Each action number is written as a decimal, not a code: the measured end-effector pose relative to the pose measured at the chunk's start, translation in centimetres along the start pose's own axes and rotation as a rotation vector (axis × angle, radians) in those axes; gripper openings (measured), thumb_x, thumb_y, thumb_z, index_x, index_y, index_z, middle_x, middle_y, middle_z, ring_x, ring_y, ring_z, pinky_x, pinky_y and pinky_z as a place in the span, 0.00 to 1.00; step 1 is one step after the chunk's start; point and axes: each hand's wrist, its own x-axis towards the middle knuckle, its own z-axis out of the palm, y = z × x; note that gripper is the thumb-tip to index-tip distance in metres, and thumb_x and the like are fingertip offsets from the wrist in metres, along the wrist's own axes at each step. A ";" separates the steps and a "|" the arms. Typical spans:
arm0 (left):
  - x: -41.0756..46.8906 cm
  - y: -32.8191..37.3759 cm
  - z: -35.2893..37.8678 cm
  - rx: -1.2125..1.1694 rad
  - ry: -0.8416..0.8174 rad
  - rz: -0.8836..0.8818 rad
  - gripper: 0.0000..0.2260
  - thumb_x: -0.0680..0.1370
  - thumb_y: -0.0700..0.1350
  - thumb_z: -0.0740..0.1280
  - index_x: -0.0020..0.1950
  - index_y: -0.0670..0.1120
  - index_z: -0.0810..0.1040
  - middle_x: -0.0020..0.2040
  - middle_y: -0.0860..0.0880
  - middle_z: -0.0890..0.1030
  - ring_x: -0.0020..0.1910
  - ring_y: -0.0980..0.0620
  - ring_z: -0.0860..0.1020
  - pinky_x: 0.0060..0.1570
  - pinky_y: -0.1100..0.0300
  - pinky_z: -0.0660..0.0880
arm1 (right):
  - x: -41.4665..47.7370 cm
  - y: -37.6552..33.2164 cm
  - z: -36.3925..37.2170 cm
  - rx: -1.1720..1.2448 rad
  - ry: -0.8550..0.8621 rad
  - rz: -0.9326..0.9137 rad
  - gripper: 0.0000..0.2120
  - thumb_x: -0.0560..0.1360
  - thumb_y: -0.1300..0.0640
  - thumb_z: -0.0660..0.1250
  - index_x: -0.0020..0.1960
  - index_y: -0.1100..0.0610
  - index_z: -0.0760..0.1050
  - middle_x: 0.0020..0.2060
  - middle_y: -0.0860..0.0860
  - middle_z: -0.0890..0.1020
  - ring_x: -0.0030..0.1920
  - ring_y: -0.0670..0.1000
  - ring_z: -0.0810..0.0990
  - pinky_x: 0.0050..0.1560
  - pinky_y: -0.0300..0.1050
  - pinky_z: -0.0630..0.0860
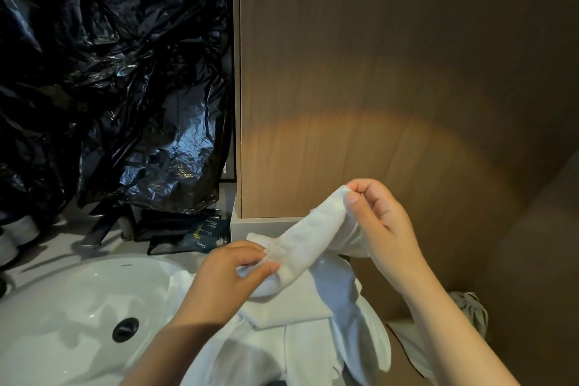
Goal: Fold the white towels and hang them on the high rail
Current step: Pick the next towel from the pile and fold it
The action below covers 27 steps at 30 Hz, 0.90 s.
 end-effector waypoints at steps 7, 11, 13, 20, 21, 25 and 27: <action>0.1 -1.8 -0.4 0.122 0.016 0.009 0.04 0.73 0.46 0.75 0.38 0.51 0.83 0.38 0.58 0.81 0.42 0.58 0.78 0.42 0.65 0.73 | 2.2 -0.4 -0.9 -0.100 0.069 -0.052 0.06 0.78 0.44 0.60 0.51 0.42 0.75 0.45 0.40 0.80 0.50 0.46 0.79 0.49 0.42 0.78; 0.1 -2.6 -0.5 0.179 -0.004 -0.020 0.04 0.74 0.47 0.72 0.40 0.52 0.81 0.37 0.59 0.79 0.41 0.61 0.76 0.40 0.69 0.71 | 2.9 -0.2 -1.4 -0.119 0.098 -0.074 0.06 0.80 0.46 0.61 0.52 0.43 0.75 0.45 0.41 0.80 0.50 0.47 0.79 0.50 0.44 0.78; 0.2 -3.1 -0.6 0.221 -0.036 -0.017 0.04 0.75 0.47 0.72 0.40 0.51 0.81 0.37 0.59 0.78 0.40 0.62 0.75 0.40 0.71 0.69 | 3.3 -0.2 -1.6 -0.133 0.098 -0.083 0.05 0.81 0.48 0.61 0.52 0.43 0.75 0.45 0.40 0.80 0.51 0.45 0.79 0.50 0.43 0.78; 0.3 -4.9 -0.9 0.288 -0.070 -0.066 0.04 0.77 0.46 0.70 0.42 0.50 0.80 0.41 0.56 0.79 0.41 0.59 0.76 0.42 0.71 0.69 | 5.3 -1.6 -2.6 -0.178 0.148 -0.138 0.05 0.82 0.49 0.60 0.50 0.43 0.74 0.45 0.40 0.79 0.50 0.44 0.78 0.47 0.34 0.76; 0.6 -5.0 -1.2 0.293 -0.039 -0.058 0.04 0.77 0.45 0.69 0.42 0.49 0.78 0.41 0.55 0.78 0.41 0.58 0.75 0.41 0.71 0.68 | 5.6 -1.7 -2.8 -0.186 0.151 -0.139 0.05 0.82 0.49 0.60 0.50 0.43 0.74 0.45 0.40 0.79 0.50 0.44 0.78 0.46 0.33 0.76; 2.2 -4.6 -3.1 0.306 0.079 -0.054 0.07 0.81 0.46 0.62 0.43 0.51 0.73 0.39 0.53 0.76 0.40 0.55 0.75 0.41 0.59 0.71 | 6.6 -1.8 -3.7 -0.248 0.216 -0.153 0.04 0.82 0.48 0.59 0.51 0.43 0.73 0.45 0.37 0.78 0.49 0.37 0.77 0.42 0.26 0.74; 3.3 -4.2 -4.3 0.295 0.136 -0.053 0.11 0.81 0.46 0.61 0.39 0.51 0.70 0.35 0.52 0.75 0.37 0.51 0.75 0.36 0.56 0.70 | 7.3 -1.9 -4.3 -0.274 0.260 -0.151 0.04 0.82 0.47 0.59 0.52 0.43 0.72 0.45 0.37 0.78 0.49 0.37 0.77 0.41 0.26 0.74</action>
